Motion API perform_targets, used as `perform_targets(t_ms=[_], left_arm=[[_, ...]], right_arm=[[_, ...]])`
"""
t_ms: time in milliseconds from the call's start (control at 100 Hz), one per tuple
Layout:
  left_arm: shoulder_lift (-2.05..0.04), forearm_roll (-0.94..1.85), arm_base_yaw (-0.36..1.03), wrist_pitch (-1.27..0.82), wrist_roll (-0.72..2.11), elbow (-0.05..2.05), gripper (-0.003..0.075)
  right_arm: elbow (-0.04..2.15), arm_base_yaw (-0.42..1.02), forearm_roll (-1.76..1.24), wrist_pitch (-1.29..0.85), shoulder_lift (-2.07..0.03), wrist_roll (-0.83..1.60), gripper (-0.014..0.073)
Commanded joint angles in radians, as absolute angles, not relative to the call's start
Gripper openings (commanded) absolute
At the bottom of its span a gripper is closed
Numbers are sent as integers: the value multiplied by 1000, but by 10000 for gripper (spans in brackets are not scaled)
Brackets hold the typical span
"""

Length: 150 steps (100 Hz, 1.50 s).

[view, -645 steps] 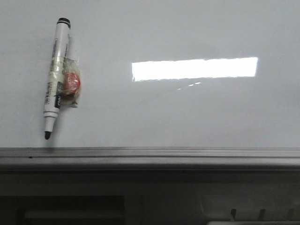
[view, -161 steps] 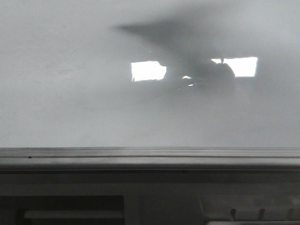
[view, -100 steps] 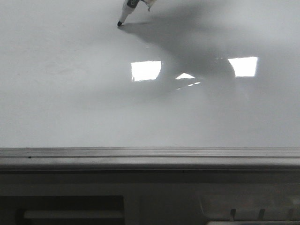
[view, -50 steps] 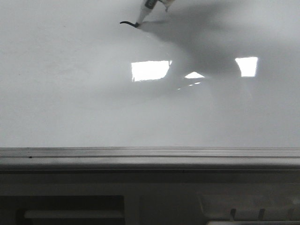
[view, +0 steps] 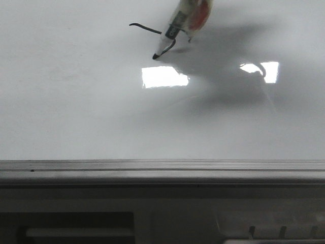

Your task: Write number 3 on whiteboard

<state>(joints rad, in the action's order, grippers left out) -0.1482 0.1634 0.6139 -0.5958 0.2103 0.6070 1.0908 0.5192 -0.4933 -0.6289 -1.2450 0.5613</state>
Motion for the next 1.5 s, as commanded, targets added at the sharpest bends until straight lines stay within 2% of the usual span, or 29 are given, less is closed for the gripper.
perform_targets(t_ms=[0,220,670,950,1150,1290,1490], left_arm=[[-162,181,620,-521,199,630,-20],[-162,181,620,-521,199,630,-20],[-162,181,620,-521,199,630,-20],[-162,181,620,-521,199,630,-20],[-162,181,620,-521,199,630,-20],[-162,194,620,-521,199,630,-20],[-162,278,620,-492,199,630,-20]], right_arm=[[1101,541,-487,-532,-1250,564,-40],[1103,546,-465,-517,-1247,564,-40],[1078,470,-404,-691,-1156,555,-40],[933,570,-527,-470,-1168,543,-40],[933,619,-528,-437,-1193,543,-40],[996,619,-561,-540,-1156,543,-41],[1261,621,-600,-736,-1034,547,-41]])
